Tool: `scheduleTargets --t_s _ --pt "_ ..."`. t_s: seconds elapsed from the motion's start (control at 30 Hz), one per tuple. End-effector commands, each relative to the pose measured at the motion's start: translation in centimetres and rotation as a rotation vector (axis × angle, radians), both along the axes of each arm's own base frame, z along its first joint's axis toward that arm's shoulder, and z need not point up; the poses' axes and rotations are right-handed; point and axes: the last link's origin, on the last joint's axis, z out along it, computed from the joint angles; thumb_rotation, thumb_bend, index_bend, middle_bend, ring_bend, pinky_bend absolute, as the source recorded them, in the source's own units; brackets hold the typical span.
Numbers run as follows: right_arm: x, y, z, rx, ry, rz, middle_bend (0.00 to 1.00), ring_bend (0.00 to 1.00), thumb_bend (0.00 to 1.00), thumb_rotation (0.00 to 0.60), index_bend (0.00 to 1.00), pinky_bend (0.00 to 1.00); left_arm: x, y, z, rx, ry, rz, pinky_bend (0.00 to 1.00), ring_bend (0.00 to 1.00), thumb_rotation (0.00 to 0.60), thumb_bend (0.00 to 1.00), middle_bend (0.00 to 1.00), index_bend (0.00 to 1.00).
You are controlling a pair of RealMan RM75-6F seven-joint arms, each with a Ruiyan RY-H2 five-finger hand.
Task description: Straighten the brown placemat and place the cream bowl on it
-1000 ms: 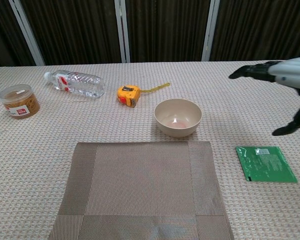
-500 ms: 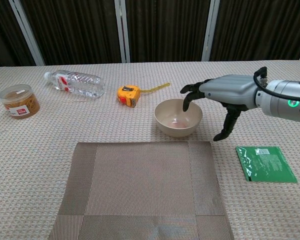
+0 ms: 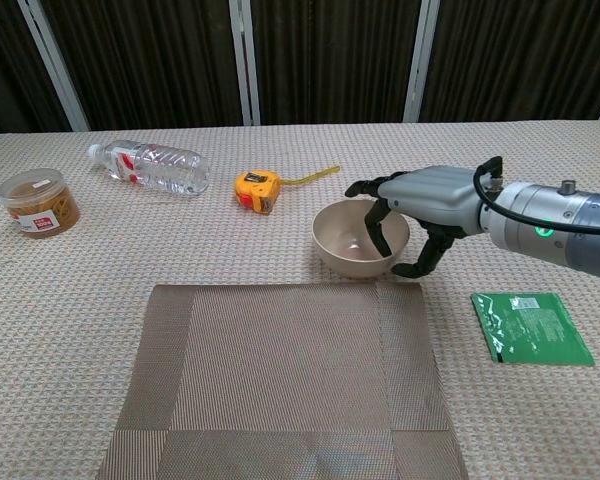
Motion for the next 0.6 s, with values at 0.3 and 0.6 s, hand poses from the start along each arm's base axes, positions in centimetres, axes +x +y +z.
scheduleTargets --t_s 0.3,0.6 --pt "-1.7 -0.6 2.7 -0.070 -0.132 -0.070 0.00 0.00 0.29 0.600 0.62 0.00 0.2 -0.3 0.2 0.006 -0.010 -0.009 0.00 0.00 0.600 0.22 0.00 0.00" --pt "-6.6 -0.3 8.4 -0.182 -0.144 -0.140 0.00 0.00 0.29 0.600 0.63 0.00 0.4 -0.6 0.4 0.008 -0.021 -0.020 0.00 0.00 0.600 0.22 0.00 0.00"
